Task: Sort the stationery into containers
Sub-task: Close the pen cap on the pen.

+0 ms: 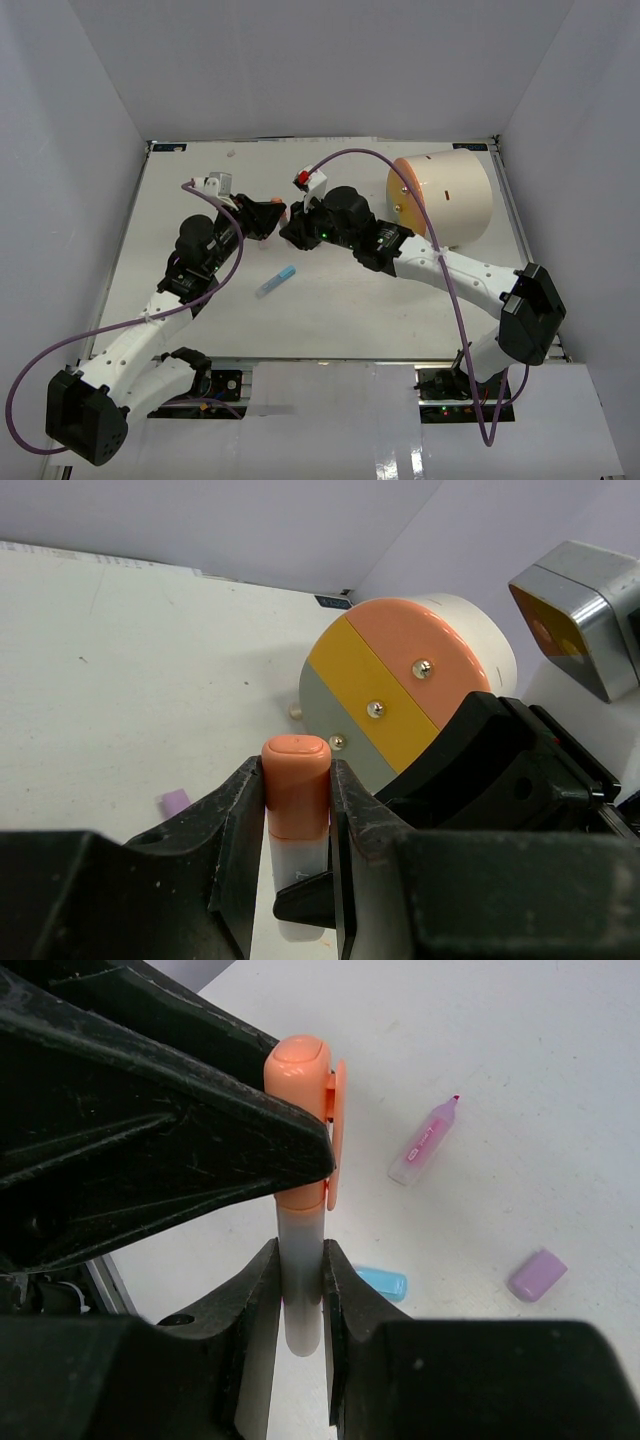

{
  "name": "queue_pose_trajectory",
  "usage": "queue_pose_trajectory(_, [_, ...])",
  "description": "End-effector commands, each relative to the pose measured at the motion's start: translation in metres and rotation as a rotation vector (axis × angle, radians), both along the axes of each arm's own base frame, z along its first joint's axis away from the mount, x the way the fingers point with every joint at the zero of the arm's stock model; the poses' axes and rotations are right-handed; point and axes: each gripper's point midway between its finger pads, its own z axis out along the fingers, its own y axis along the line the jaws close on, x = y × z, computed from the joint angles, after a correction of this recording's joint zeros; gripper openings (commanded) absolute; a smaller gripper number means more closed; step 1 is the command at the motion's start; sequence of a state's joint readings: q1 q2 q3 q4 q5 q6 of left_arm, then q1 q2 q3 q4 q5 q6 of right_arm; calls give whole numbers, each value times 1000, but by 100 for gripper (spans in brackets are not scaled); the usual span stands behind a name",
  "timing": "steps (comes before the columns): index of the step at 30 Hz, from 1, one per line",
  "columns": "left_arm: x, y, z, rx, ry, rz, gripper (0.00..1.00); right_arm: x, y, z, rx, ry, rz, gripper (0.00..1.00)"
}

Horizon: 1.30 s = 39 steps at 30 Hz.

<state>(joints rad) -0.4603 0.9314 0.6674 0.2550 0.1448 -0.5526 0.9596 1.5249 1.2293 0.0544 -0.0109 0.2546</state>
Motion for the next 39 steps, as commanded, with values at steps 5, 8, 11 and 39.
queue_pose_trajectory(5, [-26, -14, -66, 75, 201, -124, 14, 37, -15, 150, 374, -274, -100, 8])
queue_pose_trajectory(8, [-30, -18, -71, 74, 216, -148, 10, 39, -18, 160, 390, -293, -100, 8])
queue_pose_trajectory(11, [-32, -18, -76, 75, 229, -157, 8, 41, -19, 172, 407, -318, -77, 8])
queue_pose_trajectory(39, [-47, -31, -131, 92, 461, -194, 0, 61, -29, 256, 498, -497, -86, 8])
